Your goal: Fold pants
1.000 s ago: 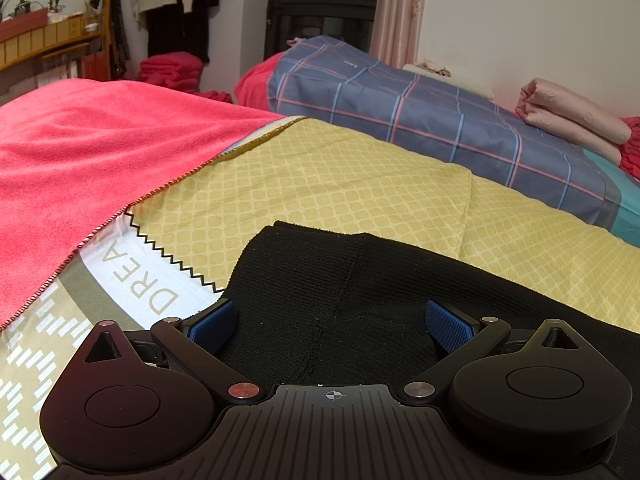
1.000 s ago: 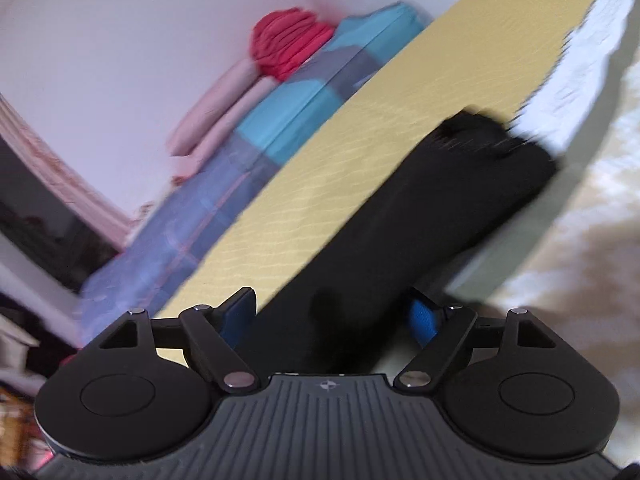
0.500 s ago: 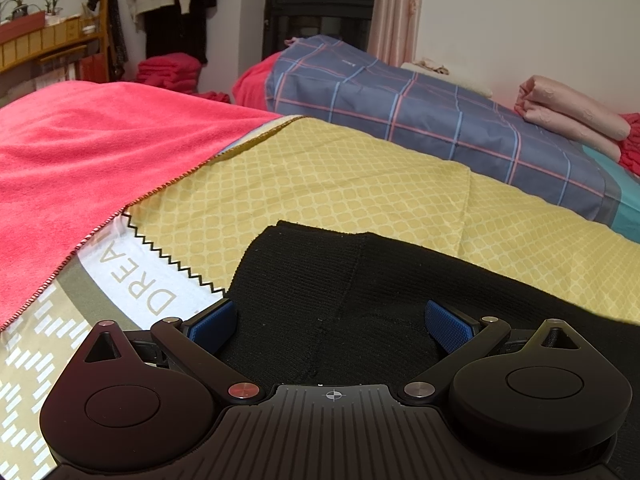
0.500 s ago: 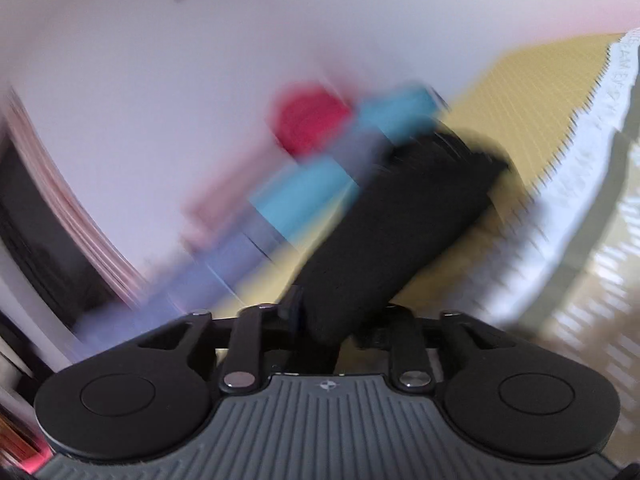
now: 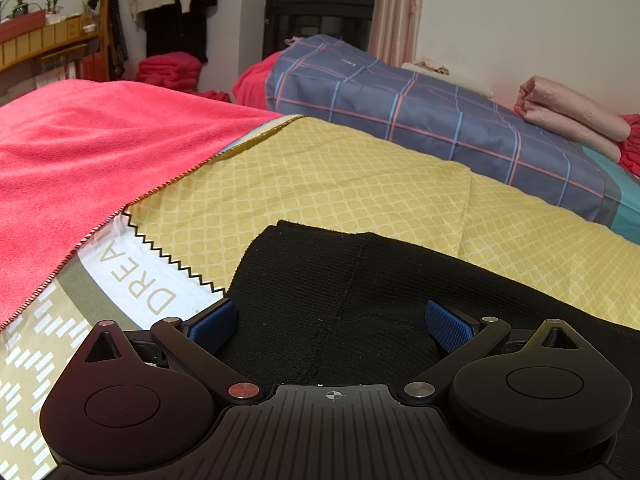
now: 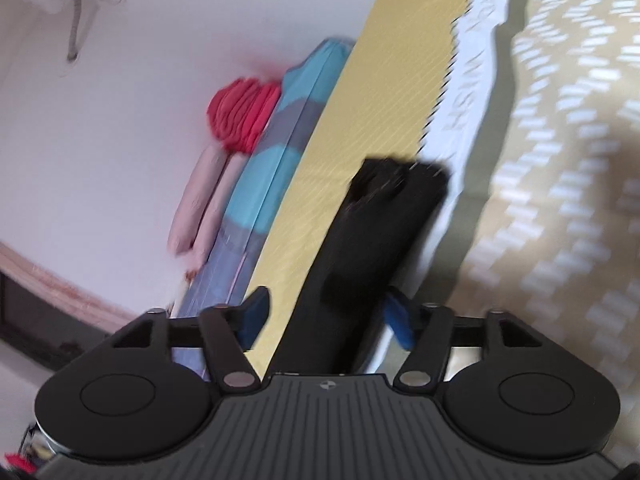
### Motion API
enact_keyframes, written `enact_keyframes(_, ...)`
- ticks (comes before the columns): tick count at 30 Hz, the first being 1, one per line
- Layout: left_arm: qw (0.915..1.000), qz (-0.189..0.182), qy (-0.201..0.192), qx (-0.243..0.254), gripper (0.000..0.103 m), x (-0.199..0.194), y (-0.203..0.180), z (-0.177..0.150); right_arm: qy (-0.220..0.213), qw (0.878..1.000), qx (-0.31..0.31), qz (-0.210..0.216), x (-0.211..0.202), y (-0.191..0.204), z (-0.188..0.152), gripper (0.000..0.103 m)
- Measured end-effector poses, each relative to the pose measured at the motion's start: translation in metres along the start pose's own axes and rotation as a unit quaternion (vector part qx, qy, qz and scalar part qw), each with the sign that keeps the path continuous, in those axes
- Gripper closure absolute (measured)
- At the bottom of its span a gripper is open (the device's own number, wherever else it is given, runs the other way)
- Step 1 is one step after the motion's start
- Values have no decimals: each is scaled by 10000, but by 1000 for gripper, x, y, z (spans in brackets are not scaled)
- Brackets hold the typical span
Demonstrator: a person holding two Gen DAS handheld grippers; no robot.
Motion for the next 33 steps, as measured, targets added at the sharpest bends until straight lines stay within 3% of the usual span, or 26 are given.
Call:
enact_keyframes(4,9999,-28,-18,-111,0,-4,3,1,425,9966,-600,-373,22,22,-7,27)
enact_keyframes(10,9991,-249,-225,-255,0,-36,-1,6,317,9912,-1238,-344,33,33,-11,25)
enact_keyframes(15,9972,-731,-171,-40,0,-51,-47,10,191,9844,-1716,-335,37,38,-22,26)
enact_keyframes(19,9925,-1186,282,-102,0,-33,-91,-5,18,9799,-1971,-298,34,36,-28,29)
enact_keyframes(21,9943,-982,418,87,0,-14,-103,-22,-14,9781,-2059,-319,33,36,-29,29)
enact_keyframes(23,9949,-609,193,786,0,-10,-115,-32,-15,9772,-2101,-310,34,37,-29,27)
enact_keyframes(25,9937,-536,121,973,0,-12,-120,-35,-32,9762,-2146,-306,35,38,-30,27)
enact_keyframes(26,9938,-531,139,963,0,-10,-120,-34,-30,9753,-2187,-322,35,38,-30,29)
enact_keyframes(28,9941,-544,145,927,0,-9,-119,-34,-45,9721,-2290,-513,39,39,-31,54)
enact_keyframes(29,9941,-552,137,922,0,-9,-118,-34,-60,9706,-2317,-643,41,39,-33,60)
enact_keyframes(33,9940,-524,114,955,0,-8,-119,-34,-67,9747,-2146,-621,40,33,-29,71)
Point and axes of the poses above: each gripper's, at about its wrist camera, not at the fingertips, and x roughly the way its jaws point, y to its left, z to its top, the point moved 4 cm from there along x, roughly the way its jaws point, and after that the axes turned 2 degrees about y, right-handed, at the moved point
